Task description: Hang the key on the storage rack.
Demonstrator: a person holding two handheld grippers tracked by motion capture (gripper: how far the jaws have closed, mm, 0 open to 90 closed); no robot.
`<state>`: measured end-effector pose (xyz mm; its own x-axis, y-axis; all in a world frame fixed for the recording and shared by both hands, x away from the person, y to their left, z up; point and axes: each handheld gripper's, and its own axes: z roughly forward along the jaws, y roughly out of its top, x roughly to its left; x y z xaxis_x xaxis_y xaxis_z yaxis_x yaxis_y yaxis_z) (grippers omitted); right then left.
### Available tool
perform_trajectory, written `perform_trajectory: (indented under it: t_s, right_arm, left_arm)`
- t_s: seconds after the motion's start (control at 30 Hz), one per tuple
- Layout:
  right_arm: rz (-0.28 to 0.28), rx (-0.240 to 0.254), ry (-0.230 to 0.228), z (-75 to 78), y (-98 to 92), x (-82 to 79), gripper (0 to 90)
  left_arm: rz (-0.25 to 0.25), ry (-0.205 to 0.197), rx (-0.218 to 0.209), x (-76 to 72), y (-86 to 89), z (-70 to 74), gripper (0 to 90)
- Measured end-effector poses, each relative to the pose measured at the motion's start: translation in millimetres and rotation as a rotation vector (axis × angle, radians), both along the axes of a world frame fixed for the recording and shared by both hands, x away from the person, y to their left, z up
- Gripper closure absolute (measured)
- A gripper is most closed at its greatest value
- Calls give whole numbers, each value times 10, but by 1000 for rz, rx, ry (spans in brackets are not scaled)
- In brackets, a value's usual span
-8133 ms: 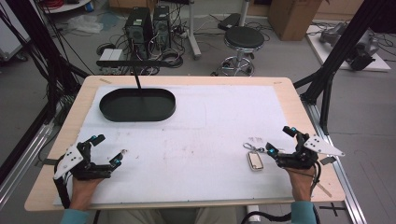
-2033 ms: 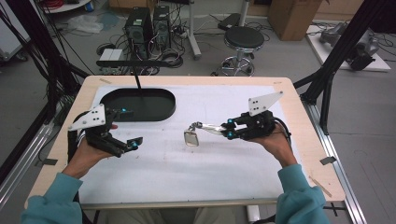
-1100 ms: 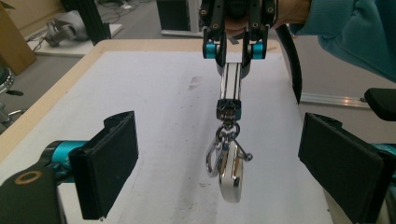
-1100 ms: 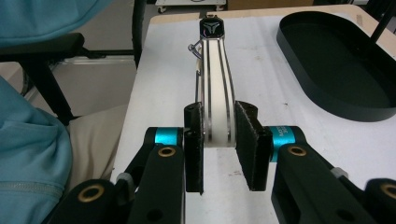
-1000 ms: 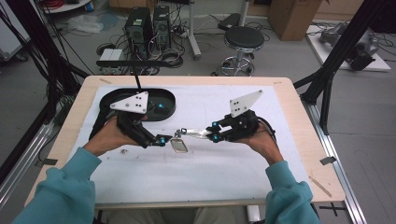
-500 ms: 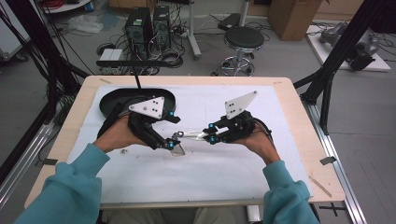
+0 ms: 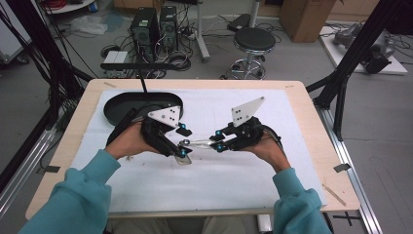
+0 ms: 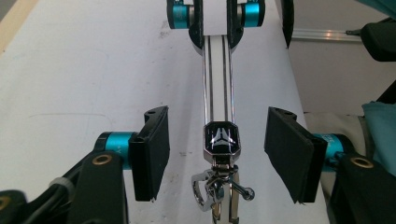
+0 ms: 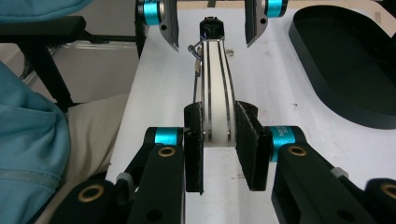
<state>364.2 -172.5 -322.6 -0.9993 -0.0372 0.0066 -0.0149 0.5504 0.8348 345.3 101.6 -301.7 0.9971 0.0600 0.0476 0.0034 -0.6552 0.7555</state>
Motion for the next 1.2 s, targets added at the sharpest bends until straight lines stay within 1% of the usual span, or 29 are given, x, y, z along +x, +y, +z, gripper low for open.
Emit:
perform_trajectory:
  t_s: [0.03, 0.07, 0.1, 0.13, 0.17, 0.2, 0.23, 0.27, 0.33, 0.37, 0.47, 0.5, 0.57, 0.67, 0.7, 0.73, 0.77, 0.8, 0.87, 0.9, 1.03, 1.1, 1.2]
  right_arm:
    - [-1, -6, -2, 1, 1, -3, 744]
    - [-1, -6, -2, 1, 1, -3, 744]
    - [1, -5, -1, -1, 10, -7, 744]
    - [0, -7, -2, -1, 13, -12, 744]
    - [0, -7, -2, -1, 13, -12, 744]
    - [4, -11, -10, 0, 18, -13, 744]
    - [4, -11, -10, 0, 18, -13, 744]
    - [5, -12, -3, -1, 18, -17, 744]
    - [7, -16, -9, -3, 21, -18, 744]
    - [6, -22, -9, -4, 23, -22, 744]
    - [5, -24, -19, -11, 36, -28, 744]
    - [5, -24, -19, -11, 36, -28, 744]
    - [4, -28, -13, -17, 43, -26, 744]
    - [8, -28, -16, -22, 51, -23, 744]
    - [10, -28, -18, -24, 57, -21, 744]
    - [10, -28, -18, -24, 57, -21, 744]
    - [5, -26, -19, -24, 60, -25, 744]
    - [6, -28, -19, -23, 62, -28, 744]
    - [6, -26, -18, -25, 63, -27, 744]
    - [7, -26, -16, -24, 63, -25, 744]
    - [9, -23, -16, -23, 58, -25, 743]
    - [11, -16, -21, -28, 60, -30, 741]
    - [16, -10, -33, -34, 55, -40, 737]
  left_arm:
    - [-4, 2, 12, -5, -10, -7, 434]
    - [-4, 0, 15, -13, -23, -18, 434]
    - [-9, 1, 26, -13, -30, -19, 457]
    - [-11, 2, 29, -13, -38, -24, 470]
    - [-12, -5, 39, -12, -44, -23, 478]
    - [-2, -10, 36, -16, -54, -29, 486]
    - [-5, -5, 39, -14, -57, -29, 486]
    - [-11, -4, 42, -12, -58, -27, 506]
    - [-9, -1, 43, -15, -63, -27, 520]
    - [-15, -6, 52, -15, -61, -24, 550]
    - [-15, -13, 61, -17, -59, -28, 580]
    - [-16, -10, 70, -14, -56, -28, 580]
    - [-14, -12, 79, -9, -57, -32, 621]
    - [-17, -8, 87, -6, -60, -30, 644]
    - [-18, -4, 90, -10, -61, -30, 703]
    - [-14, -5, 86, -19, -66, -36, 703]
    - [-20, -7, 94, -19, -67, -35, 730]
    - [-12, -7, 93, -26, -71, -39, 733]
    - [-14, -13, 96, -31, -74, -42, 734]
    - [-18, -19, 108, -33, -76, -30, 736]
    - [-2, -31, 107, -59, -84, -27, 740]
    - [-6, -34, 106, -60, -76, -22, 741]
    - [-6, -27, 85, -64, -53, -23, 742]
